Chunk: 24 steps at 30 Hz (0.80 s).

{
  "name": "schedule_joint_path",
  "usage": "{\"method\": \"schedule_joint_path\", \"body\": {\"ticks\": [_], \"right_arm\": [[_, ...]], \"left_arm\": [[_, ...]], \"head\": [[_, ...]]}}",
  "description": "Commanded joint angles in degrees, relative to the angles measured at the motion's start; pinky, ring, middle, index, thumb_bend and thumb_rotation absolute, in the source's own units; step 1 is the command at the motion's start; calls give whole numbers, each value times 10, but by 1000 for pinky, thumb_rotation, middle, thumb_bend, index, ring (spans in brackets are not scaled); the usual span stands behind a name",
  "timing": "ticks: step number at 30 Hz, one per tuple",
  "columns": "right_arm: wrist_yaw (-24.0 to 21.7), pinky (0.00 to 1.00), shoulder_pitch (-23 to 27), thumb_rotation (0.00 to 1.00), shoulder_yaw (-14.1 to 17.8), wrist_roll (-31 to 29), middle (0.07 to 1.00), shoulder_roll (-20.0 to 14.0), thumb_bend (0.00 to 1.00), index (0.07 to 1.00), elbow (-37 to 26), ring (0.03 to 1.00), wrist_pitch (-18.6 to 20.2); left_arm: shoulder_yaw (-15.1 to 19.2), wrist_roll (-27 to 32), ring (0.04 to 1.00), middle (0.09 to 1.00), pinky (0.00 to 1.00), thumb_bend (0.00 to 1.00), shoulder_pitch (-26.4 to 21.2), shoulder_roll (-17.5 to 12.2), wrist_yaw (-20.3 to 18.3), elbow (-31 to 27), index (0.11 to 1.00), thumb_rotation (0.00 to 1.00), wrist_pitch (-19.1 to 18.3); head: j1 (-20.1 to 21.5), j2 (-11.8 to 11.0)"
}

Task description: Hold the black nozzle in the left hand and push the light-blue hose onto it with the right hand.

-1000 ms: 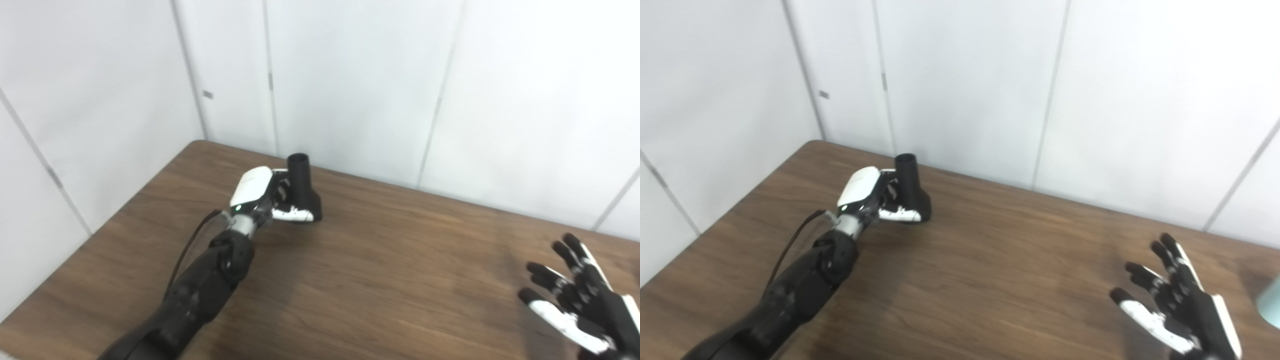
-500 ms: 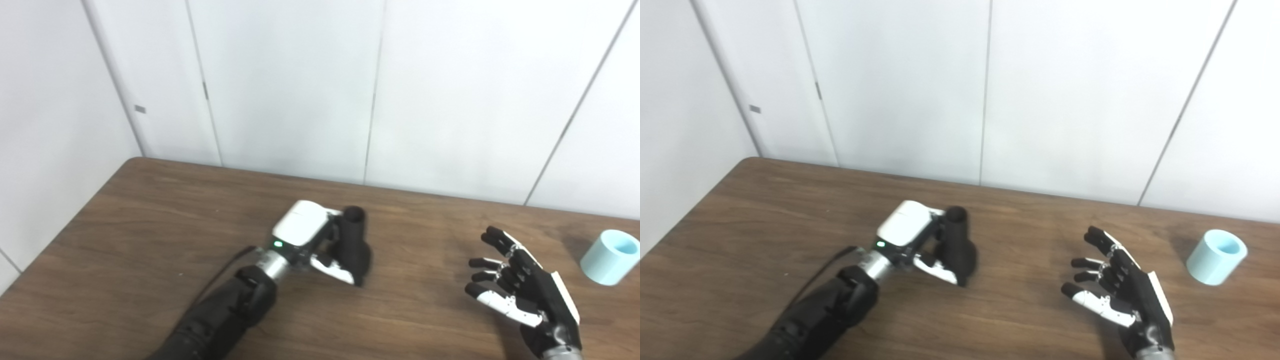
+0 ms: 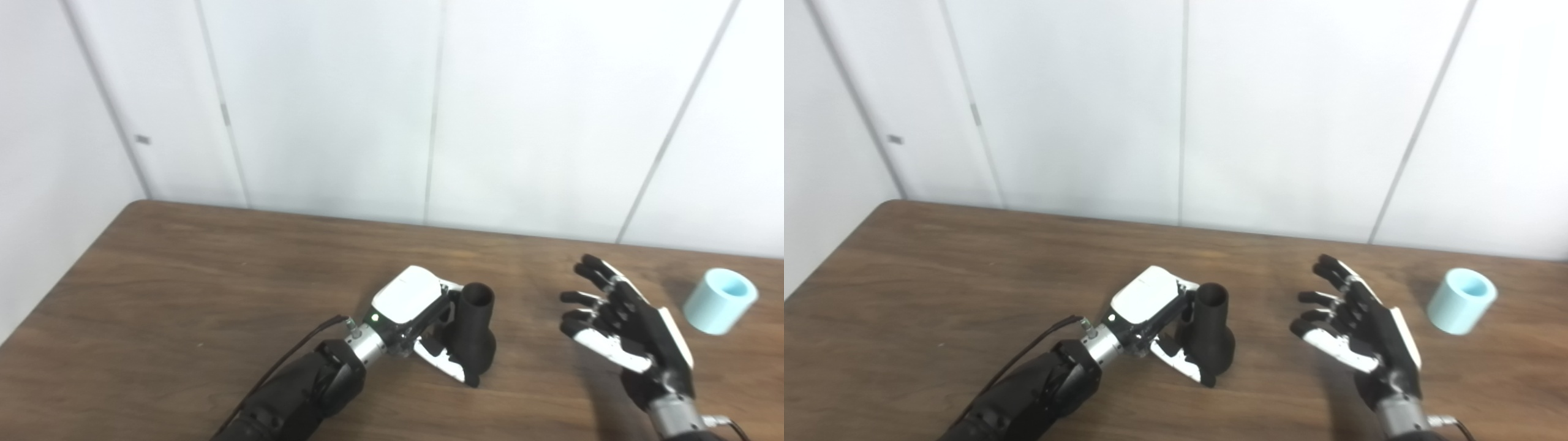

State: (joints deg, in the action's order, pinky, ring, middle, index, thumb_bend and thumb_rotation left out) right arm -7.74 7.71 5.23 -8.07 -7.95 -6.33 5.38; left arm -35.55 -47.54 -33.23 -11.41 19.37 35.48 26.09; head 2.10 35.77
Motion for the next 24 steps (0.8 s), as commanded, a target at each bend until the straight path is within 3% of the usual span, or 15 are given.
{"method": "schedule_joint_path", "body": {"ticks": [1, 3, 8, 10, 12, 16, 19, 23, 24], "right_arm": [[-1, 512, 17, 249, 5, 5, 817, -20, 719, 836, -33, 654, -9], [1, 506, 24, 302, 8, 20, 802, -37, 743, 838, -37, 648, -22], [6, 571, 61, 292, 41, 23, 813, -83, 821, 817, -21, 675, -65], [23, 562, 82, 285, 58, 29, 802, -90, 835, 800, -62, 669, -30], [43, 540, 105, 293, 66, 51, 773, -96, 855, 773, -112, 660, 26], [52, 521, 145, 247, 89, 40, 813, -116, 733, 801, -156, 708, 118], [58, 556, 164, 178, 101, 51, 809, -132, 710, 784, -132, 700, 134], [105, 468, 174, 194, 114, 112, 787, -150, 769, 784, -71, 666, 109], [119, 520, 177, 213, 118, 127, 793, -155, 787, 797, -45, 705, 97]], "left_arm": [[-35, -17, 358, 410, 284, 517, 66, 4, -29, 44, 515, 0, 4], [-40, -21, 353, 406, 276, 518, 67, -3, -30, 45, 512, 0, 4], [-52, -30, 365, 405, 301, 517, 68, -21, -28, 45, 513, 0, 4], [-59, -36, 362, 404, 299, 517, 66, -30, -21, 46, 514, 0, 6], [-65, -33, 366, 407, 305, 517, 64, -39, -13, 50, 516, 0, 7], [-78, -23, 379, 408, 307, 517, 58, -53, 7, 62, 519, 0, 8], [-93, 4, 375, 403, 325, 516, 56, -63, 15, 66, 518, 0, 8], [-109, 24, 364, 396, 309, 515, 49, -71, 25, 70, 516, 0, 8], [-112, 30, 371, 398, 319, 515, 47, -73, 24, 72, 517, 0, 8]], "head": [[10, 1], [23, 1], [81, -13], [107, -18], [158, -27], [228, -50], [264, -63], [282, -70], [287, -72]]}}
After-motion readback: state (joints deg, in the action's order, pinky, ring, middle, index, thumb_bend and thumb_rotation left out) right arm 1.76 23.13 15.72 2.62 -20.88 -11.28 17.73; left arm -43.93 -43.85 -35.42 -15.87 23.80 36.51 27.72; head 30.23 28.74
